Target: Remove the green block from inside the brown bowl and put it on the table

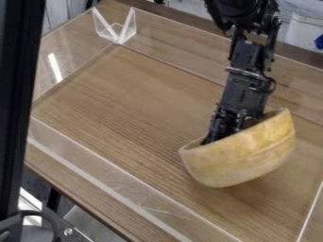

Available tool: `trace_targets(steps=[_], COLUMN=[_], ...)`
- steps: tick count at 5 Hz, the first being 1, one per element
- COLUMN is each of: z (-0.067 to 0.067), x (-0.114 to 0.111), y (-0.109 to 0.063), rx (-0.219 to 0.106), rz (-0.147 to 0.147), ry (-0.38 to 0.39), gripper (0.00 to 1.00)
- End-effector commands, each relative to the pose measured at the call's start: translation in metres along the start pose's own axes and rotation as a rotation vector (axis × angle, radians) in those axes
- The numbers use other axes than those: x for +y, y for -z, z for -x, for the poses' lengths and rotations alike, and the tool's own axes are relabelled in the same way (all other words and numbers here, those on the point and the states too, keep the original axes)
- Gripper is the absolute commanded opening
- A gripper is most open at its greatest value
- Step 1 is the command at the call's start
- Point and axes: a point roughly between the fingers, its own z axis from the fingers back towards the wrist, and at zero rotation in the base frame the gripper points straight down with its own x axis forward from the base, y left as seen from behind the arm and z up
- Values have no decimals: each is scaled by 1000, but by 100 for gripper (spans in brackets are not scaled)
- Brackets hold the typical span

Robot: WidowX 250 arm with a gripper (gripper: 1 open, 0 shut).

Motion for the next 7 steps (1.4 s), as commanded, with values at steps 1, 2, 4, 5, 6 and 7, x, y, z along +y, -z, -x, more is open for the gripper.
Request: trace_targets(steps=[1,2,4,5,6,7], z=[-3,-10,-12,-12,-11,-10], x=[5,9,17,14,11,9], y=[-9,-6,0,5,10,15], rx=[-5,21,55,43,30,17], rz=[-4,29,64,73,83,91], ry=[1,4,2,7,12,16], gripper=[0,0,0,0,0,0])
